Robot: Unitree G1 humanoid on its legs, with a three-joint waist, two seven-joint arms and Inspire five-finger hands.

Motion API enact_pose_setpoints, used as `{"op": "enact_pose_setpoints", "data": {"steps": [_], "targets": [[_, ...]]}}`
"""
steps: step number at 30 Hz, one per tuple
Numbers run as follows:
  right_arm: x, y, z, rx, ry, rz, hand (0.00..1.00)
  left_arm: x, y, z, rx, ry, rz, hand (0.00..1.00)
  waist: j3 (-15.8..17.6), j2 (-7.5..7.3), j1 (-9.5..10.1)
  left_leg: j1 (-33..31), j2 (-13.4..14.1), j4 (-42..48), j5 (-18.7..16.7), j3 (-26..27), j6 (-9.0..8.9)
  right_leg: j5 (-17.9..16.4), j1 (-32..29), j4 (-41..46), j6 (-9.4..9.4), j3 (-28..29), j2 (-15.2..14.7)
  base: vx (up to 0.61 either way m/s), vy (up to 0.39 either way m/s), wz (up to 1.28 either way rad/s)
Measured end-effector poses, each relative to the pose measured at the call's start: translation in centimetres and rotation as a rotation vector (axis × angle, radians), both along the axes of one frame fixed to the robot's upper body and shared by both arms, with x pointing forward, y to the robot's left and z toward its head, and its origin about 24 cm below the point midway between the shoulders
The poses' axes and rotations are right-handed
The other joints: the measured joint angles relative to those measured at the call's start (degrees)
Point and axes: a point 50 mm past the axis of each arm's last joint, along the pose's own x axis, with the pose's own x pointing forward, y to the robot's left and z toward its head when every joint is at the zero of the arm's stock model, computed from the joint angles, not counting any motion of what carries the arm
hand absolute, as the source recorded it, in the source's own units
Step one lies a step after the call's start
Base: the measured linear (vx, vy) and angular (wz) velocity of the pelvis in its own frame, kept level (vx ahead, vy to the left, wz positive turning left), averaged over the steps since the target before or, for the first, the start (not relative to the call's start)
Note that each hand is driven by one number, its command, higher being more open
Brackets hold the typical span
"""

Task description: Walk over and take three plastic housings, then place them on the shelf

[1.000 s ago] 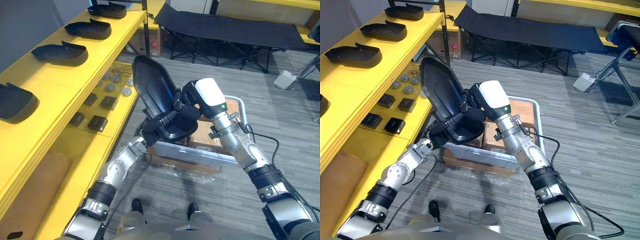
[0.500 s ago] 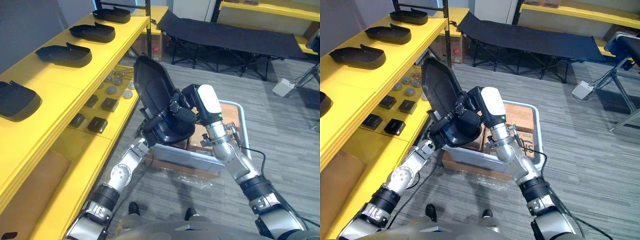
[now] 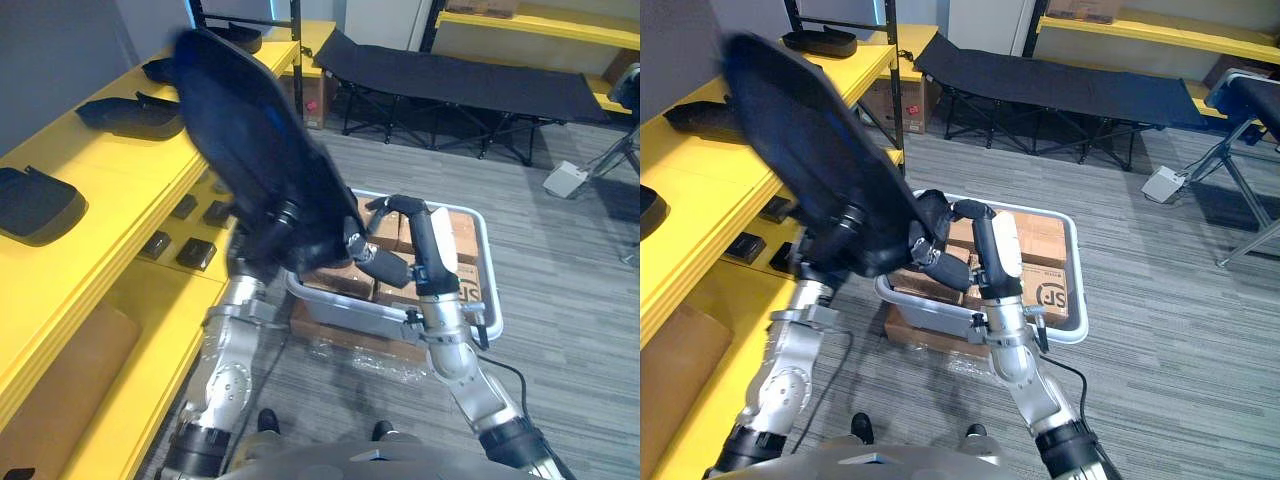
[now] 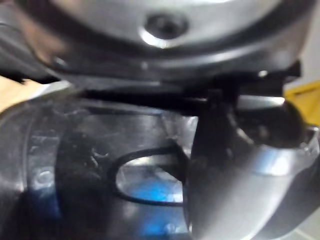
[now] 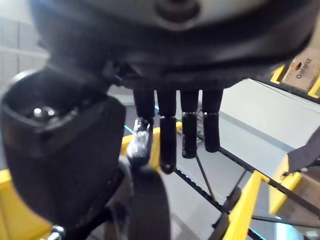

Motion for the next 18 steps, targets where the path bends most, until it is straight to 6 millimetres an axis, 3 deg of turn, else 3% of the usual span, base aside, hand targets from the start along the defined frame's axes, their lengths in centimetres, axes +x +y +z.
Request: {"op": "enact_pose_setpoints", "data": {"steps": [2, 4, 8, 12, 14, 18], "targets": [[-0.5, -0.1, 1.0, 0.037, -0.063, 0.005, 1.0, -1.3, 1.4, 2.1, 0.069, -0.13, 0.142, 0.0, -0.5, 0.39, 0.49, -0.1, 0.0, -0.1, -0.3, -0.3, -0.38, -0.1, 0.1, 0.0, -0.01, -0.3, 0.0, 0.0, 0.0, 0.06], [-0.7, -0.8, 1.8, 0.102, -0.1, -0.027, 1.0, -2.1, 1.9, 2.6, 0.169, -0.171, 0.217, 0.0, -1.2, 0.93, 1.38, -0.2, -0.1, -0.2, -0.3, -0.5, -0.42, -0.3, 0.1, 0.0, 0.18, -0.5, -0.1, 0.0, 0.002, 0.06], [-1.0, -3.5, 2.6, 0.253, -0.122, -0.152, 1.0, -3.6, 3.0, 1.7, 0.362, -0.114, 0.351, 0.0, -2.5, 1.91, 1.38, -0.8, -0.4, -0.2, -0.3, -1.1, -0.39, -0.7, 0.0, -0.1, 0.26, -1.4, -0.4, 0.0, 0.009, 0.13], [-2.6, -8.0, 0.9, 0.471, -0.012, -0.321, 1.0, -4.7, 4.2, 0.7, 0.448, -0.021, 0.48, 0.0, -2.6, 1.95, 0.86, -1.1, -0.5, -0.2, -0.3, -1.0, -0.41, -0.7, -0.2, -0.3, 0.26, -1.4, -0.5, 0.0, 0.0, 0.0], [-3.5, -9.0, -0.4, 0.534, 0.075, -0.369, 1.0, -5.5, 5.1, 0.4, 0.426, 0.005, 0.524, 0.0, -2.6, 2.05, -0.1, -1.2, -0.5, -0.2, -0.5, -0.9, -0.44, -0.7, -0.3, -0.5, 0.26, -1.4, -0.5, 0.02, -0.002, -0.04], [-4.2, -9.0, -2.2, 0.561, 0.225, -0.348, 1.0, -6.3, 5.5, 0.8, 0.362, -0.001, 0.584, 0.0, -3.0, 2.57, -0.37, -1.6, -0.5, -0.2, -0.8, -0.4, -0.48, -0.6, -1.0, -1.0, 0.27, -1.2, -0.6, 0.03, -0.004, -0.1]]}}
